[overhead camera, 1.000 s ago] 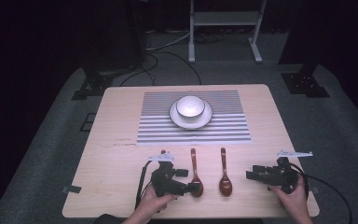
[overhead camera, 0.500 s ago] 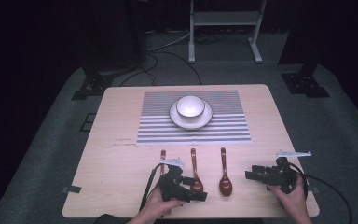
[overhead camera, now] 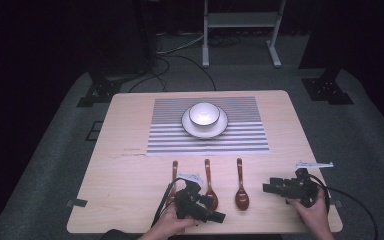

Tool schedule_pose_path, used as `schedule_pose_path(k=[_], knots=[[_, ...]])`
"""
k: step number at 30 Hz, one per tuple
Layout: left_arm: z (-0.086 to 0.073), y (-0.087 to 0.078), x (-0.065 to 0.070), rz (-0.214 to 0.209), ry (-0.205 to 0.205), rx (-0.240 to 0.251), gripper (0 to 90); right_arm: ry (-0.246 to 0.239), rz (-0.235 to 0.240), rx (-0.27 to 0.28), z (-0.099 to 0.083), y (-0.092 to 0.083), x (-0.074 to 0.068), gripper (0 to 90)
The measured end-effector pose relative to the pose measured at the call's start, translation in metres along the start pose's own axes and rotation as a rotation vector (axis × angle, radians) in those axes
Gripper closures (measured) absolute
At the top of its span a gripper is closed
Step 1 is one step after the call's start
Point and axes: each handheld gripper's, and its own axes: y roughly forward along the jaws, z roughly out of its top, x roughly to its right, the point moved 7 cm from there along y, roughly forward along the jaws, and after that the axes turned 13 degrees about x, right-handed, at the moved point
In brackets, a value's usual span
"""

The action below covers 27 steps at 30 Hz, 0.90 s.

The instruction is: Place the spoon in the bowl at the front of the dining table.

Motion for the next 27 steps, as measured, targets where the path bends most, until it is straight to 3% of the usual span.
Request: schedule_pose_path(k=[3, 5, 15, 27], knots=[[-0.007, 0.004, -0.002, 0.020, 0.010, -0.055, 5.4, -0.002, 0.001, -0.001, 0.000, 0.000, 0.000, 27.7], [-0.010, 0.007, -0.004, 0.023, -0.006, -0.070, 5.4, -0.001, 0.002, 0.001, 0.000, 0.000, 0.000, 27.7], [-0.010, 0.006, -0.004, 0.009, -0.031, -0.057, 5.7, 0.000, 0.022, -0.008, 0.003, 0.004, -0.003, 27.7], [-0.010, 0.006, -0.005, 0.006, -0.035, -0.047, 5.7, -0.044, 0.039, -0.075, 0.027, 0.012, -0.019, 26.1]])
